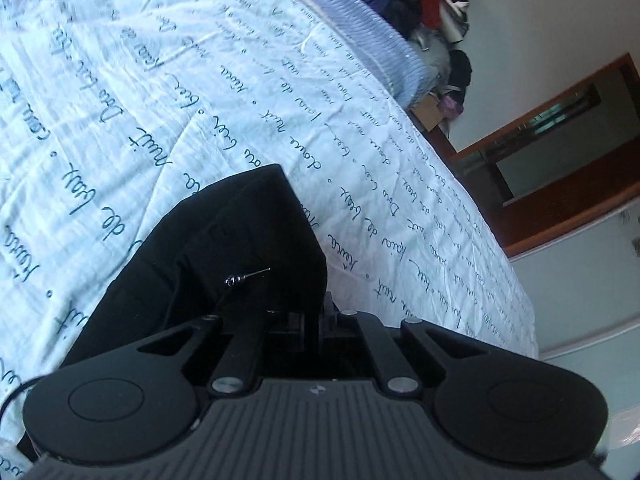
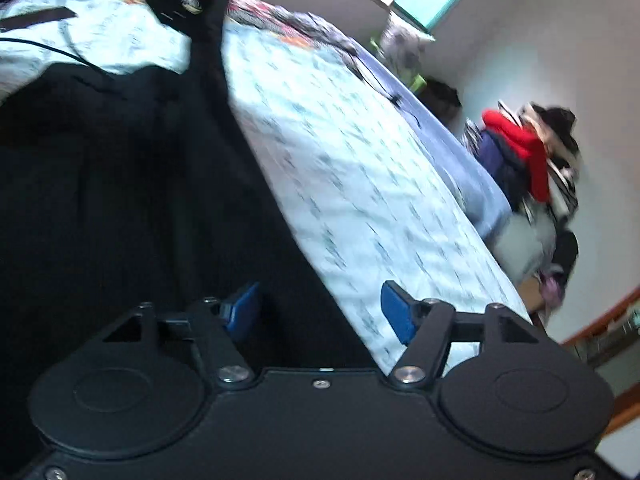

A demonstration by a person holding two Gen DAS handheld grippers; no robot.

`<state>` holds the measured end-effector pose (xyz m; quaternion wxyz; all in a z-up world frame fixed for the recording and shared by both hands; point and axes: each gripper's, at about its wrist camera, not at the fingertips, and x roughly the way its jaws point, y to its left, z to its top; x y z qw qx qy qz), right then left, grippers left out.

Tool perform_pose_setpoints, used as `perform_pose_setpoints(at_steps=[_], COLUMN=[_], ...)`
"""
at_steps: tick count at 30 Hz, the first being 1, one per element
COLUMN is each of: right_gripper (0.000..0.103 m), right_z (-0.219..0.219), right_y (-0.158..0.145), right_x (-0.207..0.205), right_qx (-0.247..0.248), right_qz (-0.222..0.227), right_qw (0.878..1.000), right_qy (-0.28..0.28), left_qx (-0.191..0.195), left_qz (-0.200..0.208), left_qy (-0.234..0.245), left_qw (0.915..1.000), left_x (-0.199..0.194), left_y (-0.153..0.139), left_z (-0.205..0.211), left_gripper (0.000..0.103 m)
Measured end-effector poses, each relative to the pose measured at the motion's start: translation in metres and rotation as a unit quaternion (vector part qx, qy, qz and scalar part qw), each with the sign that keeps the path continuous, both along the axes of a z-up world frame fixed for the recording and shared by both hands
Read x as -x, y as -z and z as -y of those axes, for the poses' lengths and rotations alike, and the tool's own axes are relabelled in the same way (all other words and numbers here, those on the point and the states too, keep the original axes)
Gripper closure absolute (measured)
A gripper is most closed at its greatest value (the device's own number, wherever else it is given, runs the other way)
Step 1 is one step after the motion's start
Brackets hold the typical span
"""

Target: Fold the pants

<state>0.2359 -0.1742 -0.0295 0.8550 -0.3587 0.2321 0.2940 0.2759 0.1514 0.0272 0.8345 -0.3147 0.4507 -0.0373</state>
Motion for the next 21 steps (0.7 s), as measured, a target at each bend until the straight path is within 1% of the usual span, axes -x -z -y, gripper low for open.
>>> perform_pose_setpoints(at_steps=[1, 2, 3, 5, 6, 7, 8, 9, 11, 12, 13, 14, 15, 16, 17, 18, 20, 21], right_gripper=[0.037, 0.042, 0.051, 0.052, 0.05, 0.041, 0.038, 0.037, 0.033, 0.026, 0.026, 0.026, 0.027, 0.043, 0.054, 0.07, 0.077, 0.091], right_z=[0.005, 0.007, 0.008, 0.004, 0.003, 0.002, 0.003, 0.004, 0.008, 0.009, 0.01, 0.008, 0.004, -0.002, -0.003, -0.005, -0.006, -0.006], right_y=[0.001, 0.004, 0.008, 0.016, 0.02, 0.02, 0.019, 0.015, 0.004, -0.001, -0.002, 0.0, 0.003, 0.005, 0.004, 0.002, -0.001, 0.002], right_x=[-0.008, -0.014, -0.02, -0.027, -0.03, -0.033, -0.035, -0.038, -0.051, -0.058, -0.064, -0.068, -0.066, -0.065, -0.058, -0.052, -0.037, -0.03], right_qx=[-0.004, -0.006, -0.004, -0.002, 0.003, 0.009, 0.01, 0.006, -0.012, -0.02, -0.017, 0.0, 0.021, 0.054, 0.071, 0.076, 0.075, 0.08], right_qz=[-0.02, -0.029, -0.04, -0.084, -0.104, -0.114, -0.117, -0.126, -0.164, -0.191, -0.218, -0.233, -0.229, -0.212, -0.201, -0.197, -0.191, -0.187], right_qw=[1.0, 1.0, 0.999, 0.996, 0.994, 0.993, 0.993, 0.991, 0.985, 0.98, 0.974, 0.971, 0.971, 0.974, 0.976, 0.976, 0.977, 0.977], right_qy=[0.002, 0.008, 0.013, -0.001, -0.015, -0.027, -0.031, -0.034, -0.044, -0.05, -0.056, -0.061, -0.059, -0.052, -0.051, -0.056, -0.065, -0.067], left_qx=[-0.004, -0.009, -0.018, -0.031, -0.038, -0.047, -0.055, -0.062, -0.075, -0.08, -0.086, -0.092, -0.095, -0.094, -0.091, -0.089, -0.094, -0.095], left_qz=[0.005, 0.009, 0.012, 0.018, 0.019, 0.021, 0.024, 0.027, 0.032, 0.036, 0.04, 0.043, 0.046, 0.046, 0.044, 0.043, 0.047, 0.048], left_qy=[0.0, 0.002, 0.007, 0.014, 0.021, 0.025, 0.023, 0.021, 0.022, 0.023, 0.025, 0.027, 0.027, 0.027, 0.027, 0.026, 0.029, 0.03], left_qw=[1.0, 0.9999, 0.9997, 0.9993, 0.9989, 0.9984, 0.9979, 0.9975, 0.9964, 0.9959, 0.9952, 0.9945, 0.9941, 0.9941, 0.9945, 0.9948, 0.9941, 0.9939], left_x=[0.005, 0.008, 0.011, 0.015, 0.016, 0.018, 0.021, 0.024, 0.032, 0.037, 0.043, 0.048, 0.053, 0.056, 0.06, 0.063, 0.067, 0.067], left_y=[-0.001, -0.002, -0.003, -0.003, -0.003, -0.003, -0.003, -0.003, -0.002, -0.002, -0.001, -0.001, 0.0, 0.001, 0.003, 0.005, 0.007, 0.008], left_z=[0.001, 0.003, 0.005, 0.007, 0.01, 0.012, 0.013, 0.013, 0.016, 0.017, 0.018, 0.02, 0.02, 0.02, 0.02, 0.018, 0.017, 0.017], left_gripper=[0.098, 0.098, 0.098, 0.098, 0.098, 0.098, 0.098, 0.098, 0.098, 0.098, 0.098, 0.098, 0.098, 0.098, 0.098, 0.098, 0.098, 0.098])
